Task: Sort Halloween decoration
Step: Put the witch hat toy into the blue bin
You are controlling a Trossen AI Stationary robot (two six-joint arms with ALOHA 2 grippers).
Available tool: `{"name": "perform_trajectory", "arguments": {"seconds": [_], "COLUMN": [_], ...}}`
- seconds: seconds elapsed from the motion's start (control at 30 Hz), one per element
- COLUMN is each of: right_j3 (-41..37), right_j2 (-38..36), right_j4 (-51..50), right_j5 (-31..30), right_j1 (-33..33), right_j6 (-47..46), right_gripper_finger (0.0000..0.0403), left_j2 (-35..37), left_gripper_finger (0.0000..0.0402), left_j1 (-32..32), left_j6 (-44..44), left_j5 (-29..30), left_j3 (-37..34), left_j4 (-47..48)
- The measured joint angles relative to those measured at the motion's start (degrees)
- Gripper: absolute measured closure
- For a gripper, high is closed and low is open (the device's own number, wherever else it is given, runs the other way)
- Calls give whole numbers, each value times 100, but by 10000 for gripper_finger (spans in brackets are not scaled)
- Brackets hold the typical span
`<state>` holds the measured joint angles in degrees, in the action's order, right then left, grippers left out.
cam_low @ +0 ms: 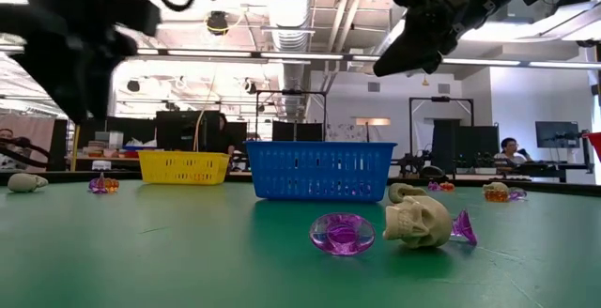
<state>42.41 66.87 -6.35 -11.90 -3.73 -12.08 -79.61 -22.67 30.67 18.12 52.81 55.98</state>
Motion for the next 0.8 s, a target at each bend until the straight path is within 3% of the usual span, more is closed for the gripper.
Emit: {"name": "perform_trajectory", "arguments": {"seconds": [0.2, 0.37, 0.8], "right_j3": [0, 0, 0], "right_j2": [-2, -2, -2], "right_j4": [-116, -118, -142], "right_j5": [0, 0, -2], "right_j1": [0, 0, 0], "right_j6": [17, 59, 177], "right_gripper_finger": [316, 316, 316], "left_j2": [-2, -2, 0], "left_gripper_finger": [231, 231, 231], "left_j1": [804, 1057, 1115], "left_j6": [-1067, -1519, -1512], "left_j5": [-520, -582, -888], "left_j3": [-790, -1006, -1522], "left_j4": [-1023, -1422, -1882]}}
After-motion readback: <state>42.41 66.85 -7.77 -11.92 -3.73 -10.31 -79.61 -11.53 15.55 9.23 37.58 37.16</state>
